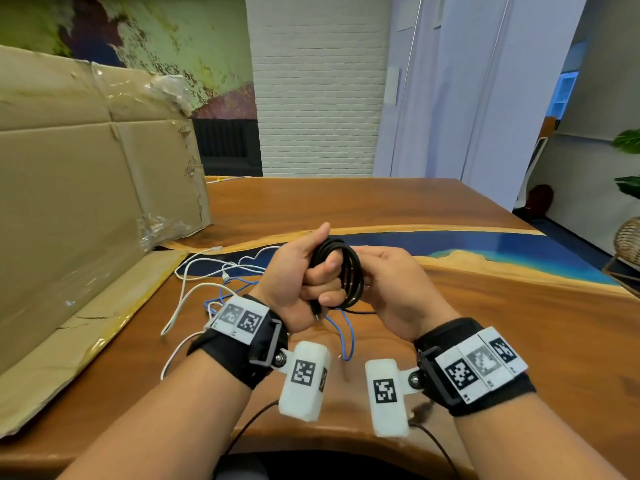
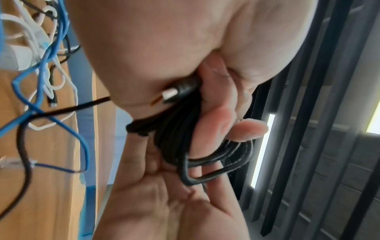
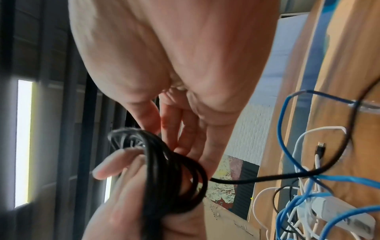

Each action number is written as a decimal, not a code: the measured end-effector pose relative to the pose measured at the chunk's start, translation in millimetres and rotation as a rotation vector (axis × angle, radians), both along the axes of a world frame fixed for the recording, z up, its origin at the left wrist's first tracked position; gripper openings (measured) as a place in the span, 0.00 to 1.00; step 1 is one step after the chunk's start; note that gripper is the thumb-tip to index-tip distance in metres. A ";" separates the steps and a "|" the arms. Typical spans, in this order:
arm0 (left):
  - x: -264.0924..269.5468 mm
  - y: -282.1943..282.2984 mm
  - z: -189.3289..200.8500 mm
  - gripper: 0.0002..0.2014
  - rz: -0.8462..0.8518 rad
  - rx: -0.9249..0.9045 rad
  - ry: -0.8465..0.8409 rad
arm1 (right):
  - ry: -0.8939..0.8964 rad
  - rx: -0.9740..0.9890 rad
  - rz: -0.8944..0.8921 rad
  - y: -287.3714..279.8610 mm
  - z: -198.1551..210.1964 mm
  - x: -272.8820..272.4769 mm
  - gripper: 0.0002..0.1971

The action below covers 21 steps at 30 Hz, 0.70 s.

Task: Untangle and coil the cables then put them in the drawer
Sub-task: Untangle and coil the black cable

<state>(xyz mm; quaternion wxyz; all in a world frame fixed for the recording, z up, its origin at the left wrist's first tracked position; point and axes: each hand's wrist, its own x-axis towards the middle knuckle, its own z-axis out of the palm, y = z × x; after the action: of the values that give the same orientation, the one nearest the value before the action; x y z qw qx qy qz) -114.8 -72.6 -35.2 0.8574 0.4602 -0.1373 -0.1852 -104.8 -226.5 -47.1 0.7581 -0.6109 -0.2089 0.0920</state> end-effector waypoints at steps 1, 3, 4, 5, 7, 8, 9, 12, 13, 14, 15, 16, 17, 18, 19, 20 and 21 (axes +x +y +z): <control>1.9 2.4 0.7 0.29 0.023 0.023 0.002 | 0.031 0.048 0.045 -2.0 0.7 -1.4 0.14; 5.3 6.9 2.2 0.31 0.084 0.092 0.012 | 0.018 0.069 0.091 -4.3 1.2 -4.5 0.15; 6.7 9.0 2.8 0.31 0.135 0.139 0.020 | -0.009 0.050 0.095 -4.4 0.6 -5.8 0.14; 8.0 10.6 2.9 0.31 0.193 0.186 0.027 | -0.033 0.034 0.095 -4.1 -0.8 -6.6 0.14; 9.3 11.0 3.4 0.30 0.281 0.260 0.024 | -0.060 0.013 0.083 -3.8 -3.6 -7.4 0.13; 10.1 9.9 3.1 0.30 0.317 0.289 0.012 | -0.080 0.004 0.066 -3.2 -5.0 -7.6 0.12; 10.4 7.8 2.9 0.29 0.356 0.319 -0.005 | -0.104 -0.011 0.025 -1.8 -6.7 -7.4 0.11; 9.6 -0.3 4.4 0.25 0.469 0.430 -0.075 | -0.133 -0.003 -0.161 6.2 -12.3 -7.7 0.10; 9.2 -2.7 5.6 0.25 0.502 0.477 -0.108 | -0.111 0.021 -0.209 8.8 -13.4 -6.6 0.10; 10.2 -4.1 6.1 0.25 0.536 0.531 -0.147 | -0.082 0.040 -0.236 10.3 -13.6 -5.8 0.10; 11.5 -4.7 6.2 0.25 0.570 0.595 -0.193 | -0.052 0.052 -0.246 11.6 -13.4 -4.5 0.11; 12.9 -5.1 6.4 0.25 0.601 0.658 -0.239 | -0.022 0.059 -0.243 11.1 -12.9 -3.3 0.11; 14.3 -4.9 5.7 0.26 0.624 0.702 -0.274 | 0.012 0.066 -0.219 9.8 -11.9 -2.3 0.12; 15.3 -4.7 4.7 0.26 0.630 0.717 -0.288 | 0.051 0.082 -0.170 8.0 -11.1 -1.8 0.12; 15.4 -4.7 3.5 0.26 0.614 0.702 -0.279 | 0.092 0.109 -0.097 5.8 -10.4 -1.7 0.12; 15.3 -5.1 2.2 0.26 0.581 0.664 -0.254 | 0.126 0.135 -0.018 3.8 -9.3 -2.3 0.11; 14.6 -6.0 1.7 0.25 0.543 0.620 -0.223 | 0.146 0.153 0.043 1.7 -8.1 -2.9 0.11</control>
<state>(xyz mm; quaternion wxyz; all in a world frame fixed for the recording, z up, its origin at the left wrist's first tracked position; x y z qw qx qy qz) -100.2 -78.6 -33.4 0.6760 0.7328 -0.0408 0.0656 -107.7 -224.8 -55.2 0.8135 -0.5384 -0.1728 0.1362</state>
